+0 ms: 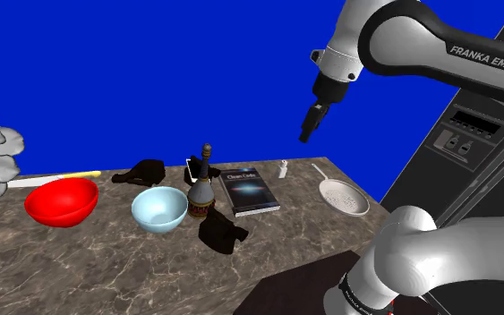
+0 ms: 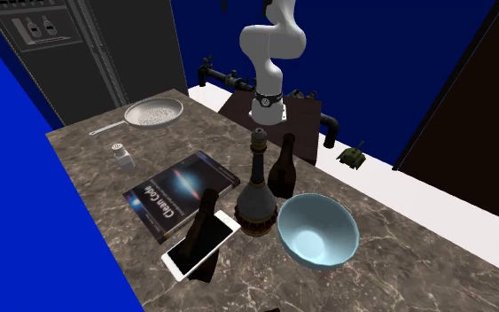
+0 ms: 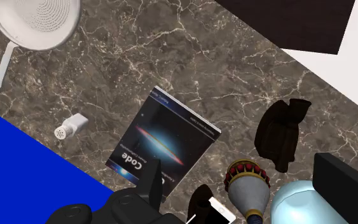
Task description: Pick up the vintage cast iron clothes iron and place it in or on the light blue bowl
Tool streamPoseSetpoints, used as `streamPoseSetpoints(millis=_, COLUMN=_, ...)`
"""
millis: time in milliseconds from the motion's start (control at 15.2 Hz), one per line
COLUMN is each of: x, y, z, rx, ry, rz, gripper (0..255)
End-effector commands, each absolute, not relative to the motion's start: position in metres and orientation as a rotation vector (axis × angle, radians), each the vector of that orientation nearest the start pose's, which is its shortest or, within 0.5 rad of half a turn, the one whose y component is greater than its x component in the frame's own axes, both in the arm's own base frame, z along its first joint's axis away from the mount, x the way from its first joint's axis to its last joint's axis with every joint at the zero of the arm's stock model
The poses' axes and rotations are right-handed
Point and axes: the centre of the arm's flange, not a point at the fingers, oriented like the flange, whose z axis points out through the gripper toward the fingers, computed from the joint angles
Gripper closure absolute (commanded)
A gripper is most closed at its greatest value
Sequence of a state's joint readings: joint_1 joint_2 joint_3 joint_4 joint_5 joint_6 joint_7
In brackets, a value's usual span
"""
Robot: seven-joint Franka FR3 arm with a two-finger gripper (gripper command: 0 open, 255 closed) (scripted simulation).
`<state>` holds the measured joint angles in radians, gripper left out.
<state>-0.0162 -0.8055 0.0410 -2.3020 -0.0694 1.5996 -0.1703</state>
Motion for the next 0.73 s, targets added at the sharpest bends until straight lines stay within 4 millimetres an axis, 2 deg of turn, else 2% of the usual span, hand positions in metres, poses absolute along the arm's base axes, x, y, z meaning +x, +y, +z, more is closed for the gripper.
streamPoseSetpoints(millis=0, x=0.305, y=0.005, z=0.625, rx=-3.231, ry=-0.296, rz=-0.154, gripper=0)
streamPoseSetpoints(millis=660, x=0.411, y=0.005, z=0.546, rx=-3.219, ry=-0.301, rz=-0.148, gripper=0)
